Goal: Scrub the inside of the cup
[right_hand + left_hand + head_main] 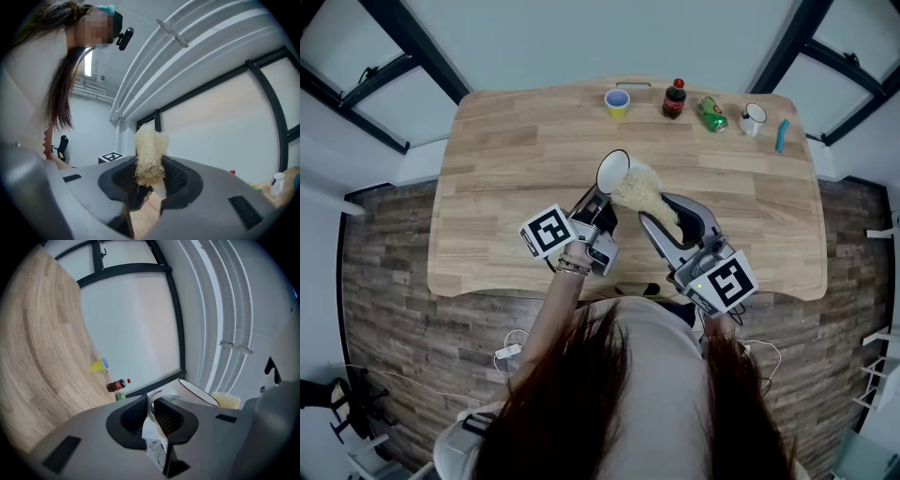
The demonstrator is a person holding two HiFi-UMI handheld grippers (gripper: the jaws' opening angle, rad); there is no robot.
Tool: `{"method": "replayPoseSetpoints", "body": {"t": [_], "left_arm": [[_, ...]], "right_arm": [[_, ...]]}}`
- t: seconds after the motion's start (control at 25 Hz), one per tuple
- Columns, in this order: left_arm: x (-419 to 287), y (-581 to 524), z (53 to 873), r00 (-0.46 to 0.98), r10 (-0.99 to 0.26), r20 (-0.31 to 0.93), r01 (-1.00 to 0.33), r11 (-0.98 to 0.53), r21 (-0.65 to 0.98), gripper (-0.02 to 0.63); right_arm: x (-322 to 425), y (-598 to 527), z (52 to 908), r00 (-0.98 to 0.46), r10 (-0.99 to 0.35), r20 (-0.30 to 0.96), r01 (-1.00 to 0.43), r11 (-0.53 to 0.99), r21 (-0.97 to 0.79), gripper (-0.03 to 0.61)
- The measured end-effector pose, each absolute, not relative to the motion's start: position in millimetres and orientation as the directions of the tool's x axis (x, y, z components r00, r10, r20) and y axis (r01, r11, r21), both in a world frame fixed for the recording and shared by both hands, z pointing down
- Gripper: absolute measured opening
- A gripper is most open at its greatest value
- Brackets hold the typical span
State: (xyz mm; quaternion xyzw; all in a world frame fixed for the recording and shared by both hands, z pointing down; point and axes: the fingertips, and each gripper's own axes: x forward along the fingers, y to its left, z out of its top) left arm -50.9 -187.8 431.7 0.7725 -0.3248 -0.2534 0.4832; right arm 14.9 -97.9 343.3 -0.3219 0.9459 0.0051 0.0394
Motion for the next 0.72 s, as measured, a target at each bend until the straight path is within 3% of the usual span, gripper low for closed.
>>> {"method": "replayPoseSetpoints", "body": {"t": [0.72], "left_arm": [[-42,-180,425,0.715,-0.687,-0.13,-0.232,-0.408,0.883,0.048]], "right_arm": [[31,-101,338,-0.781,-0.612,-0.123,-0.605,0.791,-0.093,0.147]]}}
